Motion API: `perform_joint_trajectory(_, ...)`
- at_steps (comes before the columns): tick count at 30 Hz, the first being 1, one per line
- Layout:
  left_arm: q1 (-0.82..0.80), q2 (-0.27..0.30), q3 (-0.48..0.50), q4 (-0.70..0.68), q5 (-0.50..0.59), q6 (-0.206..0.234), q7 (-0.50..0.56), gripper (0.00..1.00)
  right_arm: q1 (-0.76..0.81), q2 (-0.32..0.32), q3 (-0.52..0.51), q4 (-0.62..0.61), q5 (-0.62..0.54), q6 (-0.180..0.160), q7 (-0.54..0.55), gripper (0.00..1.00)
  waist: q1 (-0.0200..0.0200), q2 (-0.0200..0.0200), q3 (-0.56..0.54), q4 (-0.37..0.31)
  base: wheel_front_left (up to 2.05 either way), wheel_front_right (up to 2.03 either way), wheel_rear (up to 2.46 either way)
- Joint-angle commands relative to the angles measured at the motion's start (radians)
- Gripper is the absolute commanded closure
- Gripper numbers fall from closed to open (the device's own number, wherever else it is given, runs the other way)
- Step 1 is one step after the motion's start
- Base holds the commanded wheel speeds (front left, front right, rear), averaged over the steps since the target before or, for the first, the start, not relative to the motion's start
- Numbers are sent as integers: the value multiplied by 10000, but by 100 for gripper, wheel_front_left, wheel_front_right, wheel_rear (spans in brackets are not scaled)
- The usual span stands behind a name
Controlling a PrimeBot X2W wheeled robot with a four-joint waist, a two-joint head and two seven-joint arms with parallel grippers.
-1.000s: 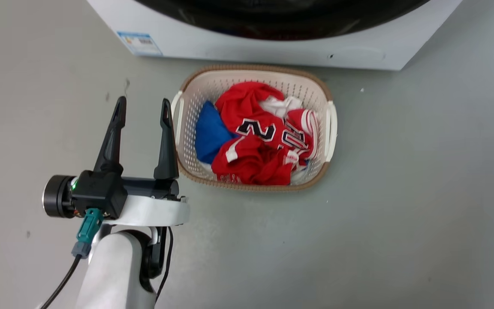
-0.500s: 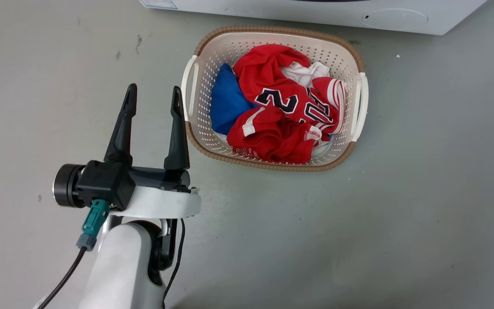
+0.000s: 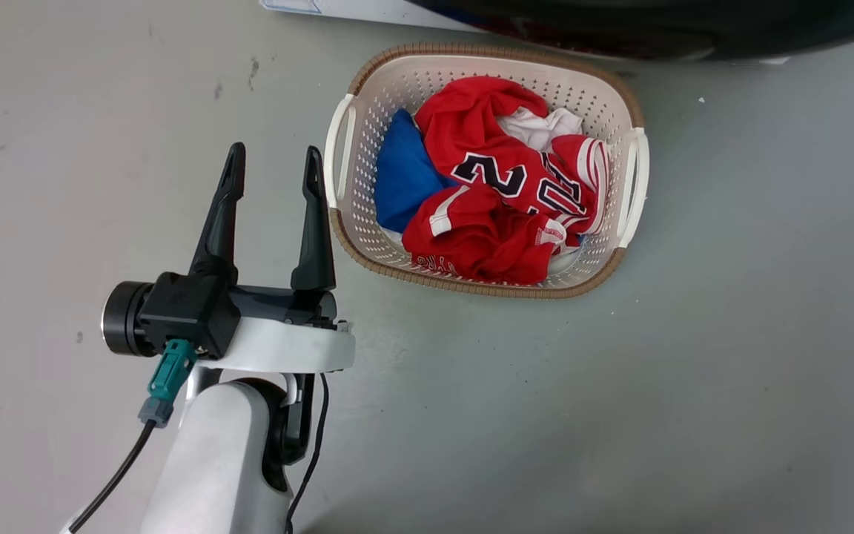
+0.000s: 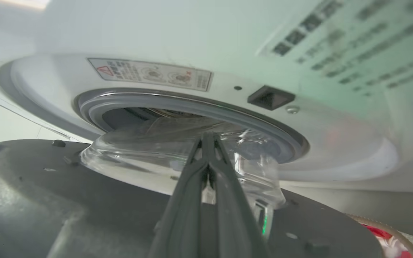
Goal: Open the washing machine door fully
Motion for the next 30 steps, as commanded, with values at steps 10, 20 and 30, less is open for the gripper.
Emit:
perform_joint_trajectory(10,300,-13,210,87,70,2,-27,0,1744,312,646,-1286,221,29,1024,100,-1,0,-752,-217,0,0,0)
perform_joint_trajectory(20,734,-13,416,198,183,-134,-27,0,3597,397,1253,-2782,410,29,1902,100,-1,0,-1558,-465,0,0,0)
perform_joint_trajectory(30,1331,-13,455,255,4,-112,-27,0,5591,686,1671,-4026,640,29,2097,100,-1,0,-2544,-426,0,0,0)
